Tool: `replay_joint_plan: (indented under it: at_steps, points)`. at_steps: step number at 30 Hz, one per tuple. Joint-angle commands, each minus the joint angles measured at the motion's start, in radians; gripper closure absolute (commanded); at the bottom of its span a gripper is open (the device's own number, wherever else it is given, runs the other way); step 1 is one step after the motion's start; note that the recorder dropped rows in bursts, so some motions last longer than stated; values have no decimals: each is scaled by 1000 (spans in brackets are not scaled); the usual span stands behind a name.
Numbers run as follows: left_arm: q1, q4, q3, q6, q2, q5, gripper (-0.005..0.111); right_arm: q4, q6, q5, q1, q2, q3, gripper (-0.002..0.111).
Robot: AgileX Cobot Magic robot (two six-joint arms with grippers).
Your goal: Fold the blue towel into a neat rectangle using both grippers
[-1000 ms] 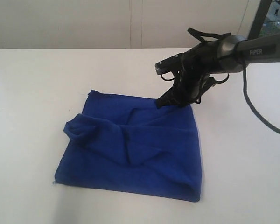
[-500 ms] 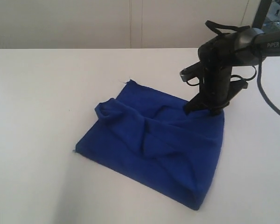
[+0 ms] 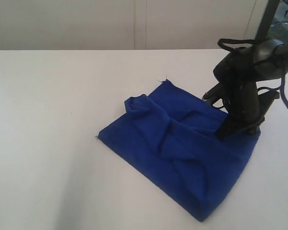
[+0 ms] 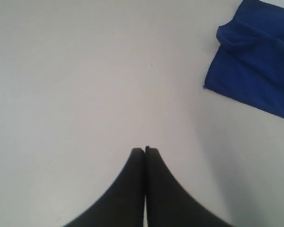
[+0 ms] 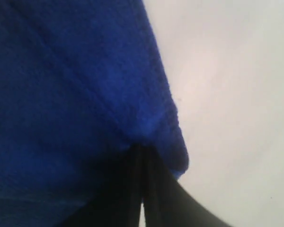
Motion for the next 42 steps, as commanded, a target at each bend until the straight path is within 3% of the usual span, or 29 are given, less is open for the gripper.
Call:
replay_joint_plan:
  at_steps: [1, 14, 20, 33, 42]
  points:
    - [4, -6, 5, -2, -7, 8, 107, 141, 20, 70, -16, 23, 82, 108]
    - [4, -6, 5, -2, -7, 8, 107, 172, 119, -221, 12, -262, 82, 108]
    - [4, -6, 5, -2, -7, 8, 107, 170, 117, -237, 110, -342, 82, 108]
    - [4, -6, 5, -2, -7, 8, 107, 195, 97, -304, 421, -351, 82, 108]
    - [4, -6, 5, -2, -7, 8, 107, 426, -75, -365, 474, -271, 82, 108]
